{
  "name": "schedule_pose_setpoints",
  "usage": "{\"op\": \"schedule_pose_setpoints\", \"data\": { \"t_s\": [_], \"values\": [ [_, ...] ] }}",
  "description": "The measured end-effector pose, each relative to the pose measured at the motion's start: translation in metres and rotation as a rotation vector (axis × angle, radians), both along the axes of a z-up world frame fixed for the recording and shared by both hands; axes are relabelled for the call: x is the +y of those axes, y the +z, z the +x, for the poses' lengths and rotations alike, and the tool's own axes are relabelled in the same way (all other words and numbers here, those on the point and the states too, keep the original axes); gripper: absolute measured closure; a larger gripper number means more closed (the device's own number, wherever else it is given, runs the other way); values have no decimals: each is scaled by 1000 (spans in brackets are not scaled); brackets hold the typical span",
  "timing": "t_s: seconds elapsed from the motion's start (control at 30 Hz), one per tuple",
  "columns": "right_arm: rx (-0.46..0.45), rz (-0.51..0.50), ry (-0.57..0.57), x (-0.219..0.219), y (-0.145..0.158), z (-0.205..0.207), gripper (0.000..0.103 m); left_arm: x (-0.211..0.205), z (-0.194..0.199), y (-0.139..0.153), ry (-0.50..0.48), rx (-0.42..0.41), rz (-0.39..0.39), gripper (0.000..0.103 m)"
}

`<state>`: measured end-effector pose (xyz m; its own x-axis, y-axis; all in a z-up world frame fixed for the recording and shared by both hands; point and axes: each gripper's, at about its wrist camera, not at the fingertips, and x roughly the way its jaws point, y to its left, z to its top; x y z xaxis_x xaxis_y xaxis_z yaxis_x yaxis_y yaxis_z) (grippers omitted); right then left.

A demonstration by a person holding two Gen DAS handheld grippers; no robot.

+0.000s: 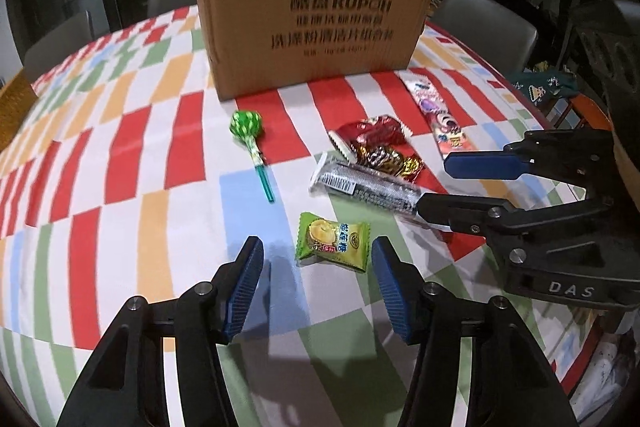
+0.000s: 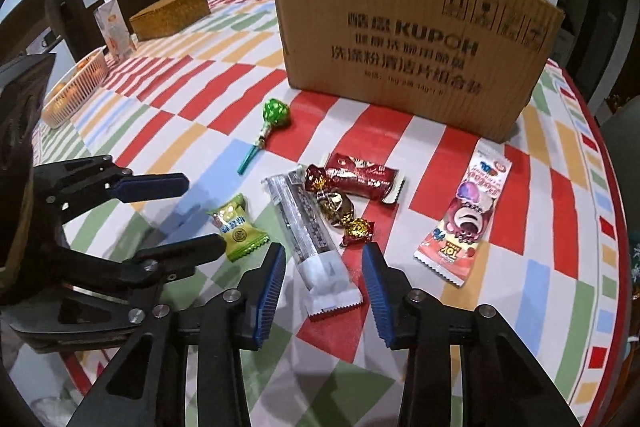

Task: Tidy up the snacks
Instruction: 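Move both tools back toward the remaining snacks on the table, then grasp the yellow-green candy with the left tool while the right tool grasps the white bar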

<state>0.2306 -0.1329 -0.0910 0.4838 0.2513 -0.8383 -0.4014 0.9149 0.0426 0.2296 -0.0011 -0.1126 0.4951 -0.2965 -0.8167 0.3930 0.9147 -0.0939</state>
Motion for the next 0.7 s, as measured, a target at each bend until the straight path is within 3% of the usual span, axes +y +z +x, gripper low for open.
{"op": "schedule_pose_setpoints", "data": {
  "t_s": [0.23,0.33,0.47,0.7],
  "values": [
    [32,15,7,0,-10,9,66,-6,11,-11,-5,23,2,52],
    [41,19,11,1,-13,12,68,-8,14,-11,-1,14,7,59],
    [59,39,14,3,-17,16,70,-8,16,-11,11,10,-2,75],
    [70,57,24,14,-19,24,70,-2,13,-8,44,21,-33,78]
  ]
}}
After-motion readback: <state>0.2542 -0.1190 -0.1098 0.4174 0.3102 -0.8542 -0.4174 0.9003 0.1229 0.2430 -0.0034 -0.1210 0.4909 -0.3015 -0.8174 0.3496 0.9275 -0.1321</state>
